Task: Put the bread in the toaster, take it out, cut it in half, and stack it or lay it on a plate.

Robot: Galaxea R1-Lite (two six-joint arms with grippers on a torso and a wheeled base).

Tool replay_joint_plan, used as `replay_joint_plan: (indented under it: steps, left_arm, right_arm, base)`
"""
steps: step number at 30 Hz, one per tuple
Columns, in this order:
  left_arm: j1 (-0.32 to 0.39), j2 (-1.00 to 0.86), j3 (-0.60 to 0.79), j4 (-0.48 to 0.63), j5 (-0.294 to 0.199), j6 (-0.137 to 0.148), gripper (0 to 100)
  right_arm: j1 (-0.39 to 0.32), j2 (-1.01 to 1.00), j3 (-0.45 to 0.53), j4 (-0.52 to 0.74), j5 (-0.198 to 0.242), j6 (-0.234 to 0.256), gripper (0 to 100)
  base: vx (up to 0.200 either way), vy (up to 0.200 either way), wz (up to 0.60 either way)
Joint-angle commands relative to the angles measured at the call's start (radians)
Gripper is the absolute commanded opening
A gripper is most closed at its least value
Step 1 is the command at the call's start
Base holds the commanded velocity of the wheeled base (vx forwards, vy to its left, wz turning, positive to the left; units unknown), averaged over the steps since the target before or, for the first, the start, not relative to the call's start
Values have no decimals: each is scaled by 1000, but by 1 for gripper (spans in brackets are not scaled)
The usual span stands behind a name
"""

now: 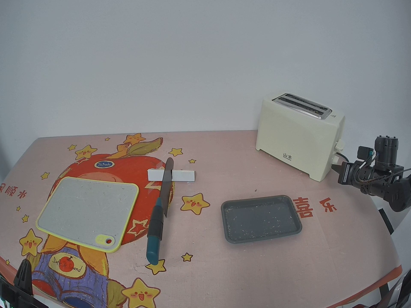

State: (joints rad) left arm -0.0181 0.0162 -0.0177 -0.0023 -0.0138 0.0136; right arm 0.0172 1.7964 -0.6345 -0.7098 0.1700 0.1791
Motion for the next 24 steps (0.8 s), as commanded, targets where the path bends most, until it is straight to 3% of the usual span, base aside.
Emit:
replay_joint_plan:
  steps: [1,24]
  left_arm:
    - [0,-1,18,-1,0,0,0]
    - [1,-1,18,1,0,0,0]
  right_arm:
    - [0,1,-1,0,0,0,0]
    - [0,15,12,1,-3,-1,0]
  base:
    - [0,0,0]
    - [0,0,0]
